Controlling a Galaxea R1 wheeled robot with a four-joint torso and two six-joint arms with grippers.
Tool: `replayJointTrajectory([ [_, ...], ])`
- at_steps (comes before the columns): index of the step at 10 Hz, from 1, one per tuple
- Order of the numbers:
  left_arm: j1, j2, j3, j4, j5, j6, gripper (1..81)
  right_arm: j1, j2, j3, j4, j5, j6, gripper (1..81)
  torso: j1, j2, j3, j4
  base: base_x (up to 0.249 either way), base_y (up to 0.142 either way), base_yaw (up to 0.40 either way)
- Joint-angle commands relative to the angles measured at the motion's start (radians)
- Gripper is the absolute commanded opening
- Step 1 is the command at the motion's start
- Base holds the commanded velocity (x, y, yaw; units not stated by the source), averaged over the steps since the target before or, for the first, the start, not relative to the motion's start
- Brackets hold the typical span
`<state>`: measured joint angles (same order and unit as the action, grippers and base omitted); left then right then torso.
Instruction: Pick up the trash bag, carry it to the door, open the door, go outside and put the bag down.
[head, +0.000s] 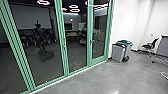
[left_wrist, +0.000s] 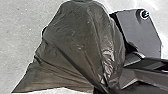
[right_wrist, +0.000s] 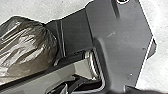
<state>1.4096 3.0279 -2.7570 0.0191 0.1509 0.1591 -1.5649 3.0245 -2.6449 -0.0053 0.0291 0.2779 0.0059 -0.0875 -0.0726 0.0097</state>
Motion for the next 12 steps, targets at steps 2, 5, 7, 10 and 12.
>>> replayJointTrajectory([
  [2, -0.068, -0.003, -0.003, -0.002, 0.056, 0.005, 1.0, 0.045, 0.004, 0.007, -0.01, -0.054, -0.003, 81.1, 0.0, 0.0, 0.0, 0.0, 0.156, -0.075, 0.0],
  [5, -0.068, -0.001, -0.003, -0.001, 0.056, 0.005, 1.0, 0.045, 0.004, 0.007, -0.01, -0.054, -0.003, 81.1, 0.0, 0.0, 0.0, 0.0, 0.154, -0.074, 0.0],
  [7, -0.068, -0.001, -0.003, -0.001, 0.056, 0.005, 1.0, 0.047, 0.004, 0.007, -0.012, -0.054, -0.005, 81.1, 0.0, 0.0, 0.0, 0.0, 0.154, -0.074, 0.0],
  [10, -0.068, 0.0, -0.003, 0.001, 0.056, 0.005, 1.0, 0.047, 0.006, 0.007, -0.016, -0.054, -0.003, 81.1, 0.0, 0.0, 0.0, 0.0, 0.156, -0.074, 0.0],
  [12, -0.068, 0.002, -0.003, 0.002, 0.056, 0.005, 1.0, 0.048, 0.006, 0.007, -0.016, -0.054, -0.003, 81.1, 0.0, 0.0, 0.0, 0.0, 0.163, -0.074, 0.0],
])
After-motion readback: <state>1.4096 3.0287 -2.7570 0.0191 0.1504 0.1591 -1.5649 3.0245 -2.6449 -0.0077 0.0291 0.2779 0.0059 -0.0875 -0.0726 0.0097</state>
